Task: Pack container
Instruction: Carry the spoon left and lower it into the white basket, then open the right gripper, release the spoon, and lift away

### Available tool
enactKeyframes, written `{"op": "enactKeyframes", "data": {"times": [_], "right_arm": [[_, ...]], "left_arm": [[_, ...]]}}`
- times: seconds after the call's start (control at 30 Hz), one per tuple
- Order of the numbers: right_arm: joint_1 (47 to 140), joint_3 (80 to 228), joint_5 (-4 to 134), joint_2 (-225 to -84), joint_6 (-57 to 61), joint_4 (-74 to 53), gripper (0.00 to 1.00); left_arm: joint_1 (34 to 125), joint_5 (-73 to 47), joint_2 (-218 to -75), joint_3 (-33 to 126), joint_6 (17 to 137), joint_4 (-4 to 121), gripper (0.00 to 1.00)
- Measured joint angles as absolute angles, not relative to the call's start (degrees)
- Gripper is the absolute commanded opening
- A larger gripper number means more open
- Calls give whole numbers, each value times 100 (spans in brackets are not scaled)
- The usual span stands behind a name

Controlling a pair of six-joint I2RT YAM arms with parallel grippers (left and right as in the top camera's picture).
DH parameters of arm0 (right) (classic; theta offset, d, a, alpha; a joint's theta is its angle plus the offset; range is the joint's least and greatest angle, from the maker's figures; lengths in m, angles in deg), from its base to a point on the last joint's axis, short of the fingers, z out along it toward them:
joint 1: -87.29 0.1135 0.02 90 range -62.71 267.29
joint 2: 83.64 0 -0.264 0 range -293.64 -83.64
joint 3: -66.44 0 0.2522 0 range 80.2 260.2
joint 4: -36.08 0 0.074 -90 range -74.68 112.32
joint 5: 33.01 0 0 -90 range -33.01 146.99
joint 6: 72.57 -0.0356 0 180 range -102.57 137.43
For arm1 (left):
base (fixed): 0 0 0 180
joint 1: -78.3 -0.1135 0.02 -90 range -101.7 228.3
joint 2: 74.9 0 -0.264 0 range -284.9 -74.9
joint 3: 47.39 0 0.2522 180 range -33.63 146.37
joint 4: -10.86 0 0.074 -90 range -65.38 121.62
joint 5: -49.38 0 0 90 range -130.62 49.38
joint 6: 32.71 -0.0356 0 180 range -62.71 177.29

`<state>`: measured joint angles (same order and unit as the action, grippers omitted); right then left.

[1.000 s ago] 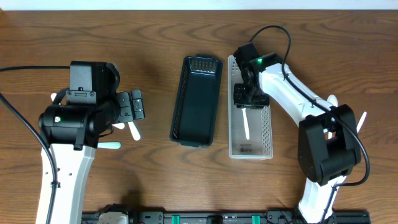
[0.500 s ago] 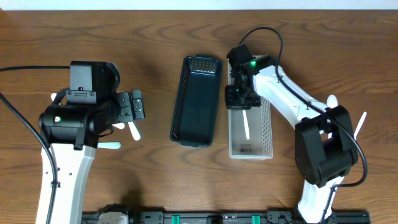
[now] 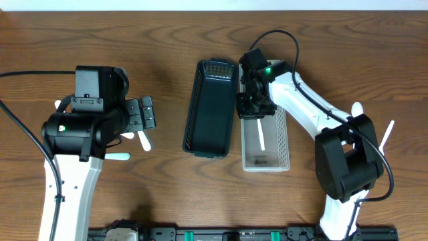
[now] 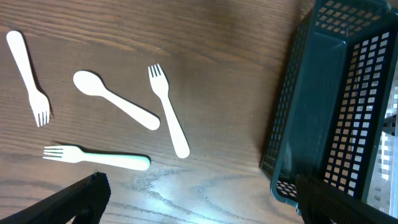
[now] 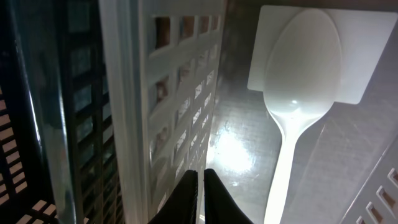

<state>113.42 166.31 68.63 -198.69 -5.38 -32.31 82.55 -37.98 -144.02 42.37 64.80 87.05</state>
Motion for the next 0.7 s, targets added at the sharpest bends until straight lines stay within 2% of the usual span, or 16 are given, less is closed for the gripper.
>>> {"op": "enactKeyframes", "data": {"times": [0.43,0.7], "right_arm": [[11176,16751,6646,-19869,-418,-3305,12],[10575,18038,5986,-19768,-173,-4099,14]], "left_arm": [[8255,-3798,-14402,4237,6478,8705,98],[8255,-3798,-14581,4237,6478,8697,98]]}}
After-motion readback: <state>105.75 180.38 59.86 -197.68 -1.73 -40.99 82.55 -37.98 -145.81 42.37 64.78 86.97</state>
